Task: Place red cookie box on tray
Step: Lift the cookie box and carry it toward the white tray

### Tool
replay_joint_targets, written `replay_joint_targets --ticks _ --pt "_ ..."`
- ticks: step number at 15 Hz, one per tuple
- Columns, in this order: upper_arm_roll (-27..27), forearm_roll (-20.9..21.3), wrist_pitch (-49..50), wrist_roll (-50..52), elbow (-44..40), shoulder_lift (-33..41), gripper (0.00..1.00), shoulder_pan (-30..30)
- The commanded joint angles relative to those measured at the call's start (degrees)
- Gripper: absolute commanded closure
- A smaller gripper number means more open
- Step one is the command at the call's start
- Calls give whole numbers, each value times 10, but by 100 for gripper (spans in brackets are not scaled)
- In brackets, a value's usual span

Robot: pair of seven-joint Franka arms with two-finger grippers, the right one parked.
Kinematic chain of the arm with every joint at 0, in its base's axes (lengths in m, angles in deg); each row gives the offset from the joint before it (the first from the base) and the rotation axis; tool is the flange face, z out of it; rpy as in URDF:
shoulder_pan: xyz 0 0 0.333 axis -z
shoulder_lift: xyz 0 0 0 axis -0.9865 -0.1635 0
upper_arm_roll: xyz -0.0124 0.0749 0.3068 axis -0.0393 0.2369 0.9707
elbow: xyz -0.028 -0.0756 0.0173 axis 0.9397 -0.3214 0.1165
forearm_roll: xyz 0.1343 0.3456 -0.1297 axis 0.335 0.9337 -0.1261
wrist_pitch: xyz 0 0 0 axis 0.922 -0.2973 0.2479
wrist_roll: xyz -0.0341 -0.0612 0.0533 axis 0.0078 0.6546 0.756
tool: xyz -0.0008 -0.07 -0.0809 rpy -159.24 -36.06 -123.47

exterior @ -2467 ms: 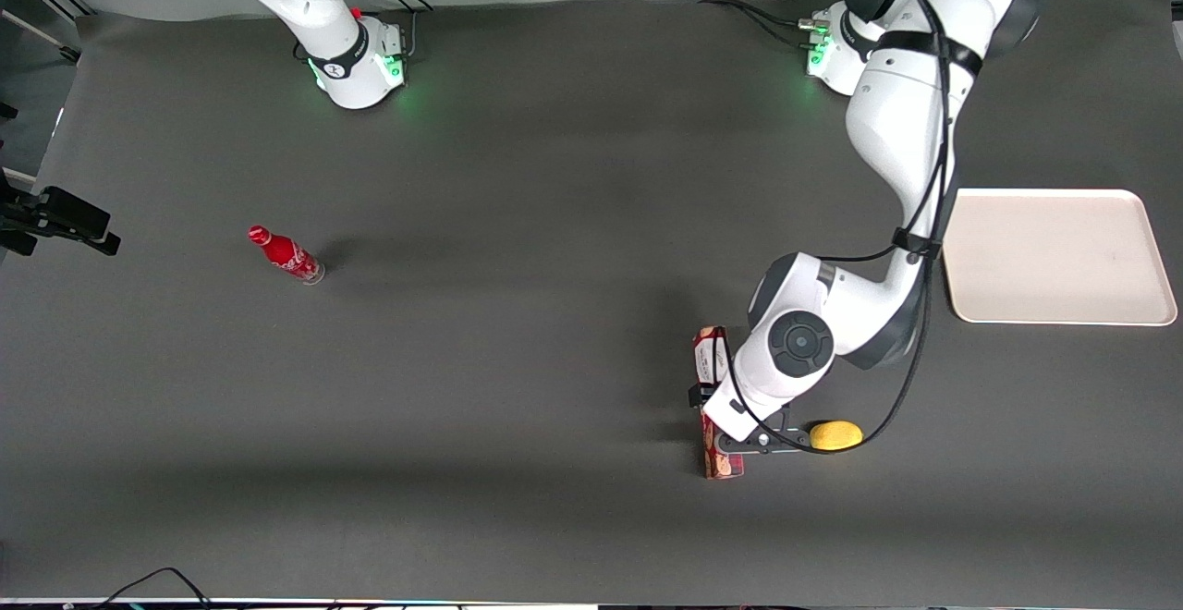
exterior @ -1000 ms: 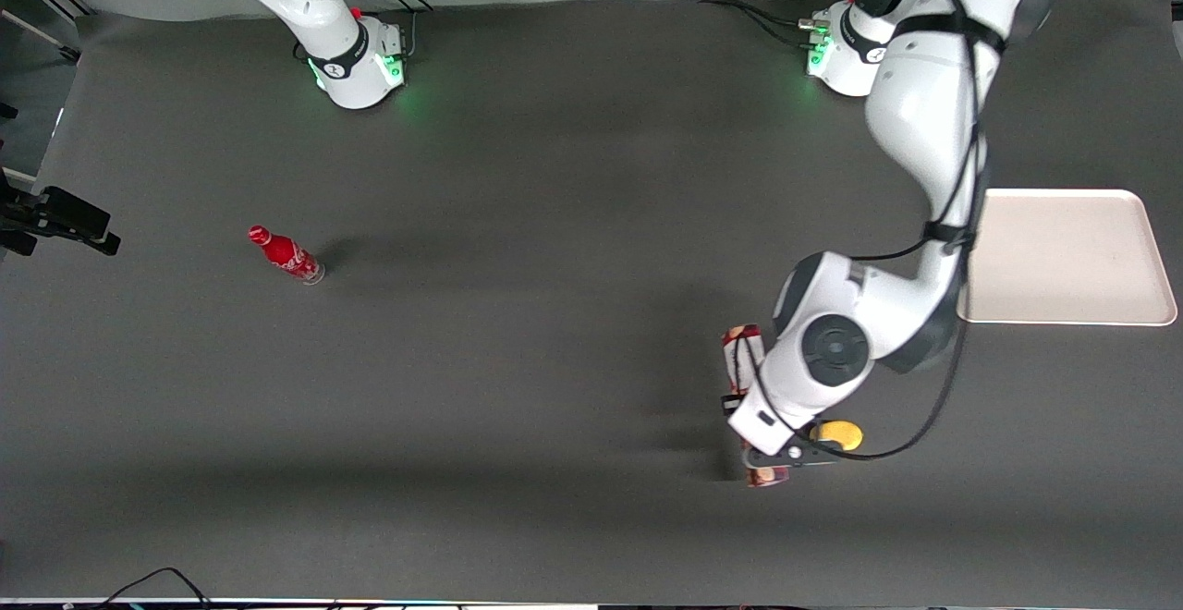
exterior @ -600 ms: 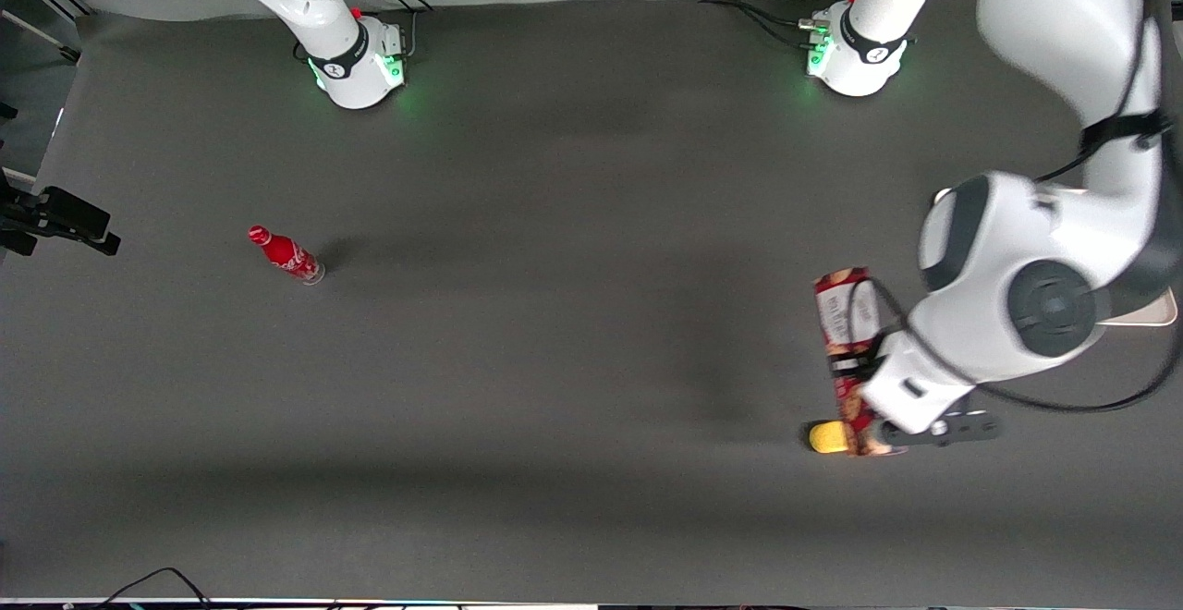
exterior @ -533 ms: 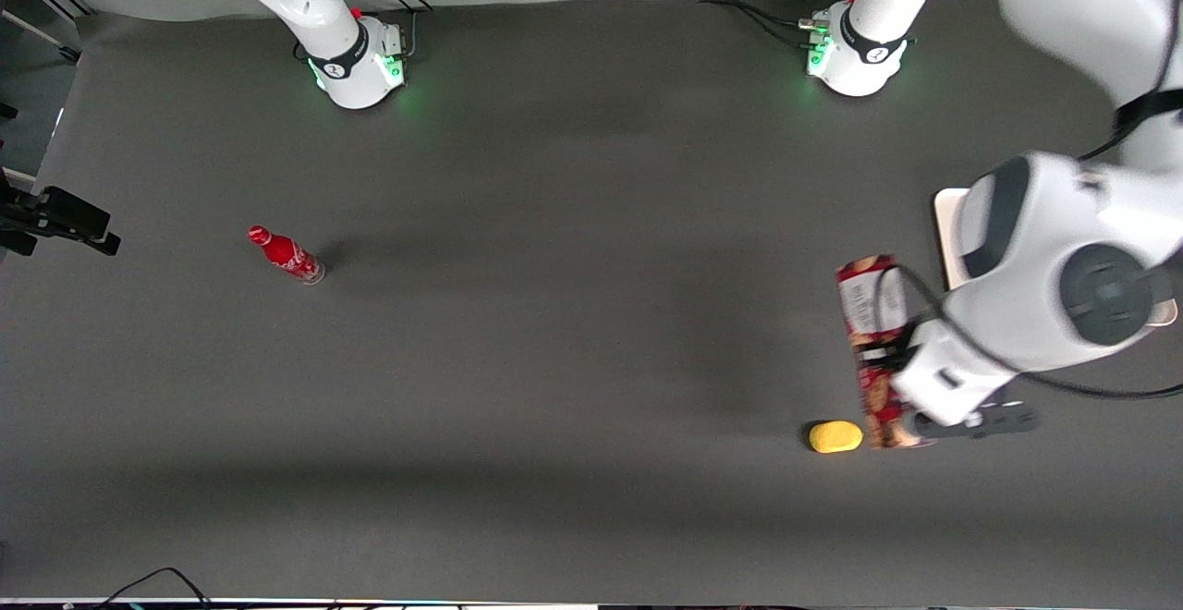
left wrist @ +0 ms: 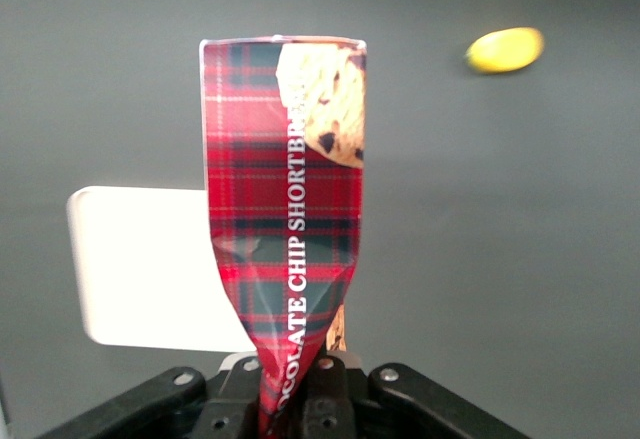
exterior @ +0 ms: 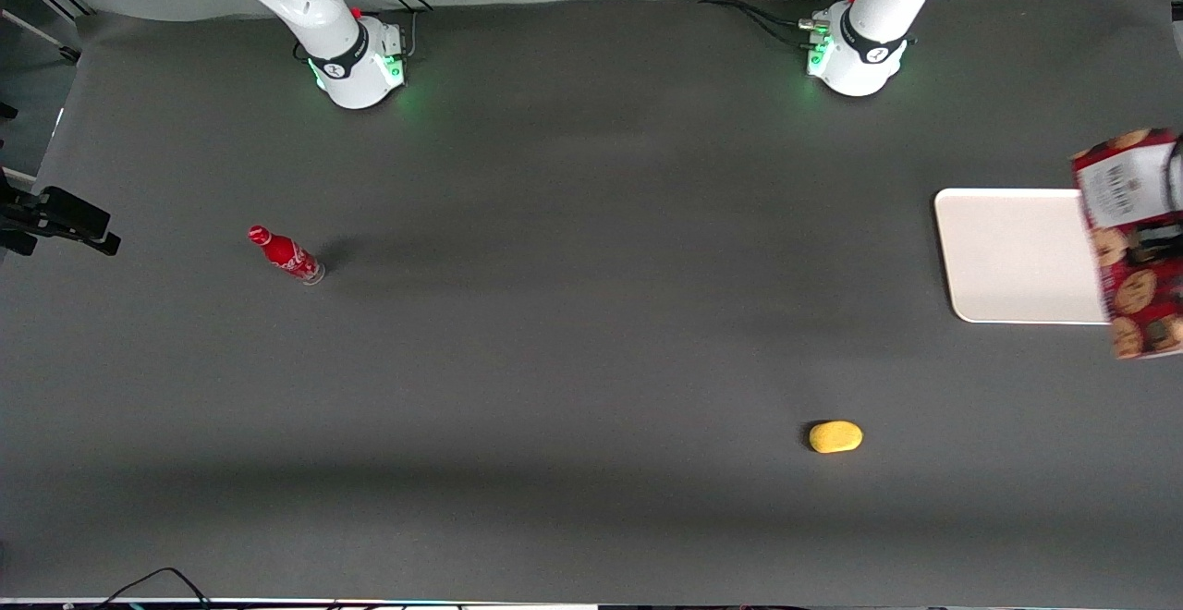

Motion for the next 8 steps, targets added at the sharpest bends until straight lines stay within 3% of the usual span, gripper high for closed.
replay_joint_targets --ticks 1,8 --pt "94 -13 -16 -125 81 50 100 -21" --pt "206 -33 -229 -320 256 62 100 -82"
